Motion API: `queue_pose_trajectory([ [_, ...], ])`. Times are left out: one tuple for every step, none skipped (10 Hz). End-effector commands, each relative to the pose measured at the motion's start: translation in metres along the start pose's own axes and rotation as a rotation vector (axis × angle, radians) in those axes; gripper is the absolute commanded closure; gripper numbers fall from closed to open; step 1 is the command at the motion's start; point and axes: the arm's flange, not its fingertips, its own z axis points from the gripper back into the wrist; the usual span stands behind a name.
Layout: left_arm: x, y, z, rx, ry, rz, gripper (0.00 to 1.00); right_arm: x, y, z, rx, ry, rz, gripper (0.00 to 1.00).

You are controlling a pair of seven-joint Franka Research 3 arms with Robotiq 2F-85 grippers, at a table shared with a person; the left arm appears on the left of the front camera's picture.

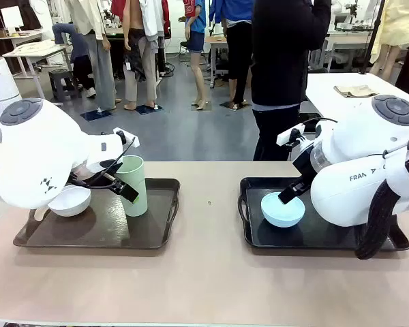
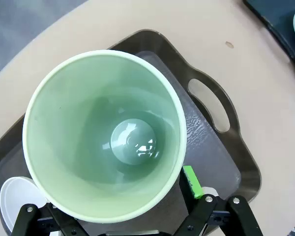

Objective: Set up a tray with a mat and arrange the tableware.
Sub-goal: Pick up the Picnic Bowl and Reusable plastic cup from the Handle tray in front of the human's position and hold them in the air.

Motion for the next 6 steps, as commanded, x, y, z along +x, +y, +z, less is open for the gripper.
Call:
queue_pose_trajectory([
  [0.0000,0.0000,0.0000,0.000,0.000,0.000,0.00,0.0000,0.0000,0.0000,0.000,0.000,0.000,0.00],
  [0.0000,0.0000,0.0000,0.000,0.000,0.000,0.00,0.0000,0.0000,0.0000,0.000,0.000,0.000,0.00],
  [0.0000,0.0000,0.0000,0.000,0.000,0.000,0.00,0.0000,0.0000,0.0000,0.000,0.000,0.000,0.00],
  [0.0000,0.0000,0.0000,0.000,0.000,0.000,0.00,0.0000,0.0000,0.0000,0.000,0.000,0.000,0.00],
  [0.0000,0.0000,0.0000,0.000,0.000,0.000,0.00,0.0000,0.0000,0.0000,0.000,0.000,0.000,0.00],
  [0.0000,0.0000,0.0000,0.000,0.000,0.000,0.00,0.0000,0.0000,0.0000,0.000,0.000,0.000,0.00],
])
